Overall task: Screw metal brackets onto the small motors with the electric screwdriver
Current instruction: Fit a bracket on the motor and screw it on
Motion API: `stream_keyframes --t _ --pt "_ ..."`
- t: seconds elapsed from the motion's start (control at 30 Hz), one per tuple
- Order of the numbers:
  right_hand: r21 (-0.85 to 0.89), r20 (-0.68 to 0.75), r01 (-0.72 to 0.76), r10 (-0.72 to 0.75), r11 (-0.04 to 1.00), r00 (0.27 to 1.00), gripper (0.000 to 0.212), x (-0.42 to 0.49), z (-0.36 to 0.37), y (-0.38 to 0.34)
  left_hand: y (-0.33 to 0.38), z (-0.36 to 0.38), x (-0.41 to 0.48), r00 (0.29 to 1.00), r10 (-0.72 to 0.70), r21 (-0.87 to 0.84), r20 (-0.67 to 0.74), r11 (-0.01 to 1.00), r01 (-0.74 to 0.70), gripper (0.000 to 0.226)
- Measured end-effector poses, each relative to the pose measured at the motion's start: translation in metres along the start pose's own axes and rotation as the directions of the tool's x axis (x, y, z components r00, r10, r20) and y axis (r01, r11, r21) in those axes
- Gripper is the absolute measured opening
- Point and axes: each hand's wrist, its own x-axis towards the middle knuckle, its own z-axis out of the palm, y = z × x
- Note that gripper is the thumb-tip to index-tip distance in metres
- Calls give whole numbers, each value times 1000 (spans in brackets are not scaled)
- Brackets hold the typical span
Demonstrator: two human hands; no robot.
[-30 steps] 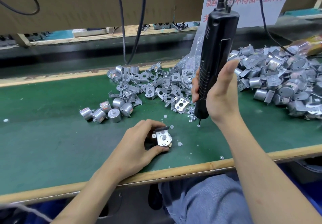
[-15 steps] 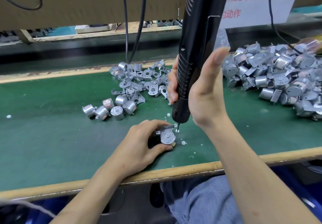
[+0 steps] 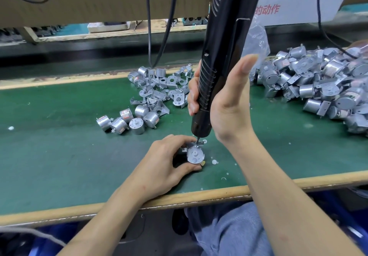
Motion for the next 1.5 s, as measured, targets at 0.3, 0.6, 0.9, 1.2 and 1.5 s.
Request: stream_keyframes --t 0.3,0.6,0.9,1.2,1.5 --pt "-6 3 -15 15 1000 1000 72 1 0 4 2 -2 0 1000 18 -3 -9 1000 -18 48" --pt "-63 -6 -26 26 998 1000 73 1 2 7 4 -2 2 999 27 7 -31 1000 -27 46" --pt "-152 33 -26 31 988 999 109 0 6 7 7 -2 2 999 11 -4 -41 1000 -11 43" --pt "-173 32 -28 34 985 999 89 -1 10 12 10 -2 2 1000 -1 2 -27 1000 1 45" --pt "-231 -42 38 -49 972 998 90 -6 8 13 13 -2 1 999 3 41 -42 999 -1 42"
